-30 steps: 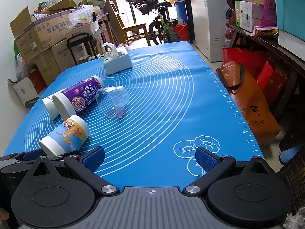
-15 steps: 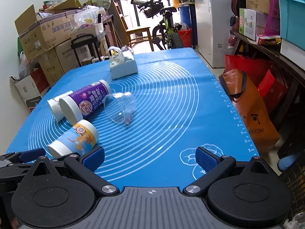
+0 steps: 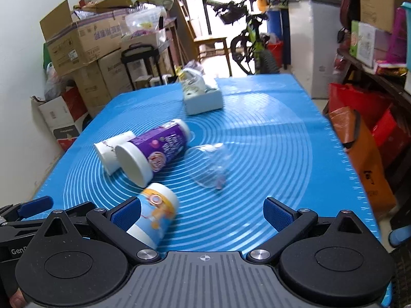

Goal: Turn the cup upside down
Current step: 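Grasp the blue-and-yellow cup with the right gripper while the left gripper releases it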

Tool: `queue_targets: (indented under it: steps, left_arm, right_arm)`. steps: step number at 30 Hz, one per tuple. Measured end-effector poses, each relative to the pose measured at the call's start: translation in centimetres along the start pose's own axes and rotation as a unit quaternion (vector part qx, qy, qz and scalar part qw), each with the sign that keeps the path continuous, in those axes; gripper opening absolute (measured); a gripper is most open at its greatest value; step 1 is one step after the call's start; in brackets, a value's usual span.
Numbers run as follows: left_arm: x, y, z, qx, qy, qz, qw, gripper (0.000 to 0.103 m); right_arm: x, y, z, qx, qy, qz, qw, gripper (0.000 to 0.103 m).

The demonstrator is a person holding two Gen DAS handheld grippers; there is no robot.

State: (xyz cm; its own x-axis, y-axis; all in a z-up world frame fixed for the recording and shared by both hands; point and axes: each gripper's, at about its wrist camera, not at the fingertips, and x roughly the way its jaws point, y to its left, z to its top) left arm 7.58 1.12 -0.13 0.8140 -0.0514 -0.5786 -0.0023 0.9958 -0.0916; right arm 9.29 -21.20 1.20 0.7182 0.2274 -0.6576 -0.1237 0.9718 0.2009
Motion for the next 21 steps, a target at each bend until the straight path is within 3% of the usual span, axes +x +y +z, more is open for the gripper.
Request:
queue_targets:
  steps: [9, 17, 21]
  left_arm:
    - [2.3, 4.3, 0.8, -0.022, 0.007, 0.041, 0.9989, 0.097]
    - [4.2, 5.5, 0.6, -0.029, 0.023, 0.042, 0.9984, 0.097]
    - [4.7, 5.5, 0.5, -0.029, 0.029, 0.039, 0.9984, 0.097]
  right_arm:
    - [6.5, 1.3, 2.5, 0.073, 0.094, 0.035, 0.992, 0.096]
    - [11.4, 1.7, 2.4, 0.124, 0.176, 0.048, 0.975, 0.089]
    - [12.2, 1.9, 2.2, 0.123, 0.190, 0.047, 0.973, 0.077]
